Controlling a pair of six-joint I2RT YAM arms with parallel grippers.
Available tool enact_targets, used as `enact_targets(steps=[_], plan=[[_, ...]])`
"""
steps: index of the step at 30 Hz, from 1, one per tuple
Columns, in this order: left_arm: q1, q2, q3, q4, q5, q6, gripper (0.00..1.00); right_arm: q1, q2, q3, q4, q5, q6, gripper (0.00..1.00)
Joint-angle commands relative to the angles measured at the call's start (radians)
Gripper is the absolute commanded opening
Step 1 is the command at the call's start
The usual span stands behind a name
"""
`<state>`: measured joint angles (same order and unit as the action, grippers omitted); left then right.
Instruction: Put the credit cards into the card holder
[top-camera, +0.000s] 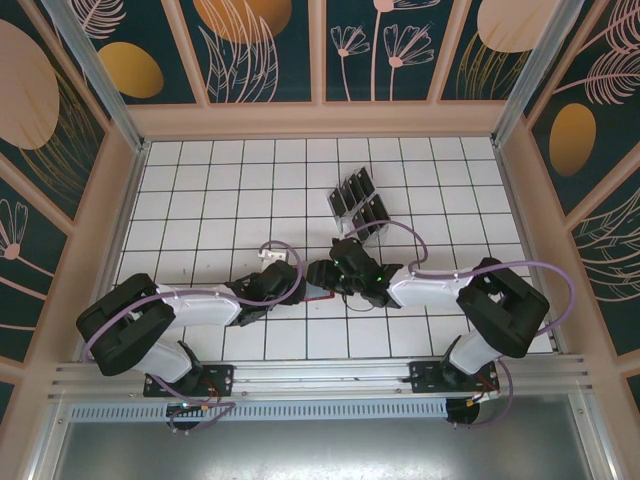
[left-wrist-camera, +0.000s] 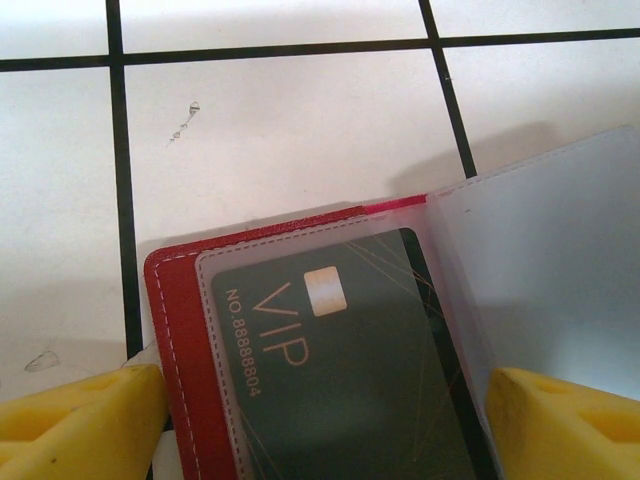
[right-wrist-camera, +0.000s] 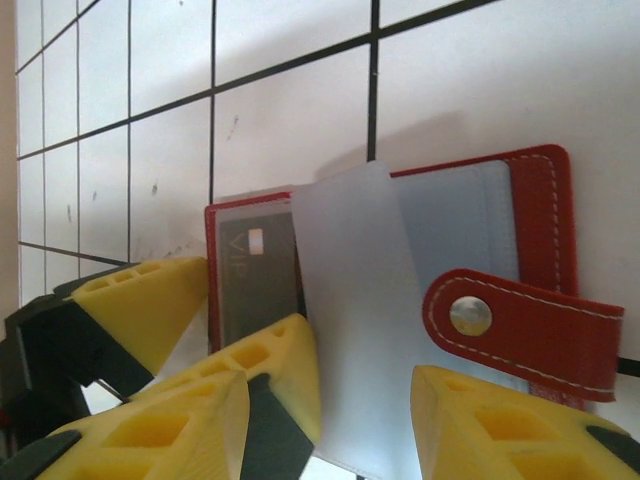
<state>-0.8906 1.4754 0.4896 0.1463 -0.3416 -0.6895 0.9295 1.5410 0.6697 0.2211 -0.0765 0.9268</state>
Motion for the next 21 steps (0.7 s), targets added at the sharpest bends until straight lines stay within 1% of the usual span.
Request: enact_targets(steps=[1, 7, 17, 19, 21], plan=[[0.003, 0.014, -0.037, -0.07, -0.016, -0.022, 0.84, 0.005, -0.017, -0.026, -0.014, 0.029, 0.016, 0.47], [0.002, 0.014, -0.039, -0.068, -0.018, -0.022, 0.83, 0.008, 0.004, -0.037, 0.009, 0.015, 0.021, 0.47], [0.004, 0.017, -0.04, -0.064, -0.017, -0.025, 0.83, 0.019, 0.065, 0.023, 0.038, -0.028, 0.002, 0.46], [0.002, 0.004, -0.039, -0.069, -0.023, -0.031, 0.84, 0.02, 0.065, 0.032, 0.043, -0.032, 0.0, 0.46], [0.003, -0.034, -0.044, -0.088, -0.045, -0.047, 0.87, 0.022, 0.063, 0.04, 0.047, -0.033, 0.001, 0.46]])
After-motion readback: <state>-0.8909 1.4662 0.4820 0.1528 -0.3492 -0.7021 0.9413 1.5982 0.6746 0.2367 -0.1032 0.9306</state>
